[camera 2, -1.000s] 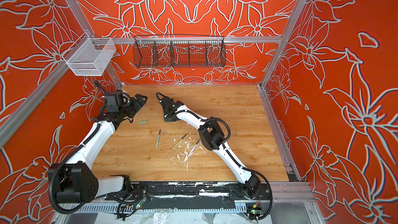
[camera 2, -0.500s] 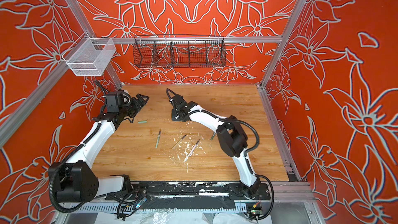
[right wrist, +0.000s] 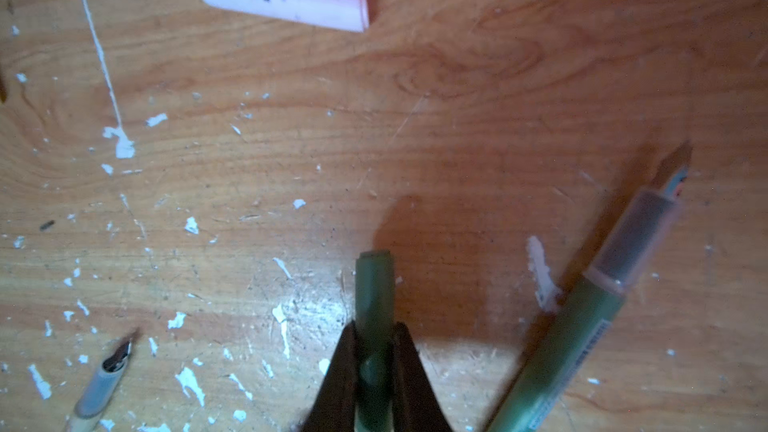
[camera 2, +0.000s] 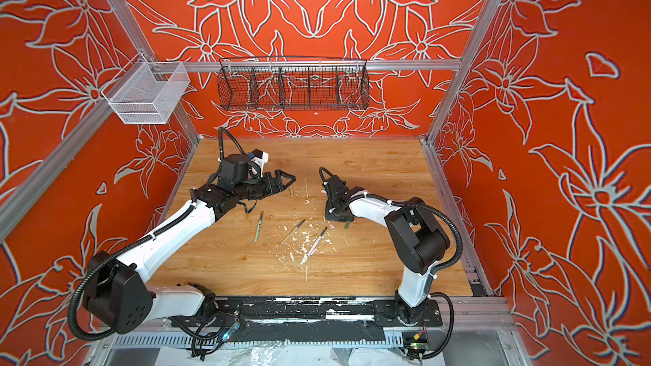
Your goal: Insert the pens into the pen caps
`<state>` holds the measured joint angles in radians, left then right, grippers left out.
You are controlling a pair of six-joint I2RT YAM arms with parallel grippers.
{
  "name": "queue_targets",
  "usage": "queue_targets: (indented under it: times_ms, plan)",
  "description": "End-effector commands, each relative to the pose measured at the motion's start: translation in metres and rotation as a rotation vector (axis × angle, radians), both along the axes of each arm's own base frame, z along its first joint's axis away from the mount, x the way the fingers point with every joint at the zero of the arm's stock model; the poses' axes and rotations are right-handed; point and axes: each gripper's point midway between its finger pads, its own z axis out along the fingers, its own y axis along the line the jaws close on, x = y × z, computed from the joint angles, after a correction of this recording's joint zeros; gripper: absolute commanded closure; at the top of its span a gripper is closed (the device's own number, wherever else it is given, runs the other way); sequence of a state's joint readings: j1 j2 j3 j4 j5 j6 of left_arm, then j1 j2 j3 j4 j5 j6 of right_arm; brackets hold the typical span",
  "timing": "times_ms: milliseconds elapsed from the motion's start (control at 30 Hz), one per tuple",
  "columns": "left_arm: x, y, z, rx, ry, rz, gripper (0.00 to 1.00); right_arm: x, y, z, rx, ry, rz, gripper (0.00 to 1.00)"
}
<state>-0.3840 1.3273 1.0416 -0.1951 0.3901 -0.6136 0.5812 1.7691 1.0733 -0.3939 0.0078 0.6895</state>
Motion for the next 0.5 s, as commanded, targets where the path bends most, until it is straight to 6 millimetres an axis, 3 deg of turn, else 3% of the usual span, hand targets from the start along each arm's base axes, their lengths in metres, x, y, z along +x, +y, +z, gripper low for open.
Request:
queue_targets:
  times_ms: [0, 467]
  plan:
    - [0.004, -0.002, 0.010, 0.021, -0.058, -0.017, 0.09, 0.010, 0.005, 0.007, 0.052, -0.037, -0.016, 0.86]
    - [0.006, -0.004, 0.001, 0.033, -0.024, -0.021, 0.08, 0.006, -0.004, -0.020, 0.051, 0.012, -0.072, 0.78]
